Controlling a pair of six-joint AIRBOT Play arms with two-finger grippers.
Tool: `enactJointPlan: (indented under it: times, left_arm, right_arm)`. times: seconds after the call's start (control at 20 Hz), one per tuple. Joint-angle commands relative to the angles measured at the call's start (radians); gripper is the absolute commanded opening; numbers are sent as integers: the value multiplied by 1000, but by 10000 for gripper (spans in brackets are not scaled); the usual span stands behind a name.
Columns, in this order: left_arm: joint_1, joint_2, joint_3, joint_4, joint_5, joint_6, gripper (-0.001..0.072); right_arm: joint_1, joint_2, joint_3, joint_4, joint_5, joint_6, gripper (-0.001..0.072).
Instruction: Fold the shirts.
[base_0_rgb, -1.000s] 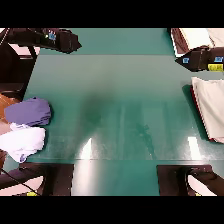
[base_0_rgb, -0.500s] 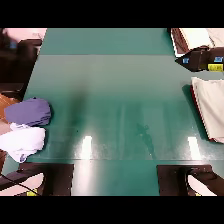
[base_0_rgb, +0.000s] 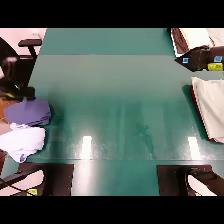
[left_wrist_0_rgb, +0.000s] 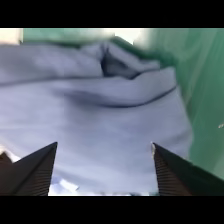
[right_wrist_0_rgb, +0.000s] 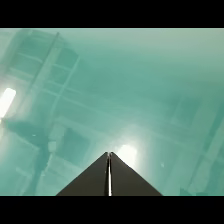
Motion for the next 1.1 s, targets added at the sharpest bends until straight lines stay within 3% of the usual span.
enactJointPlan:
  times: [0.0,0.05,0.15,0.2,0.25,0.5,0.7,0.85,1.05]
  left_arm:
    - [14,0,-195,4,144,-64,671]
    - [14,0,-207,-2,152,-65,665]
    - [14,5,-203,-11,152,-63,285]
    - [14,8,-192,-13,148,-63,132]
    - [14,21,-177,-13,146,-63,30]
    - [11,233,76,-60,136,-51,31]
    - [11,406,356,-310,99,37,30]
    - [11,422,511,-473,-2,80,28]
    - [3,419,528,-553,-38,80,28]
  right_arm:
    - [1,-1,0,1,-11,0,16]
    - [1,-1,0,2,-23,0,16]
    - [1,-1,0,2,-40,0,16]
    - [1,0,0,2,-49,0,16]
    - [1,0,0,3,-57,0,16]
    - [1,0,60,10,-95,1,16]
    - [1,0,196,6,-142,1,16]
    - [1,0,267,-1,-160,0,16]
    - [1,0,294,-1,-165,0,16]
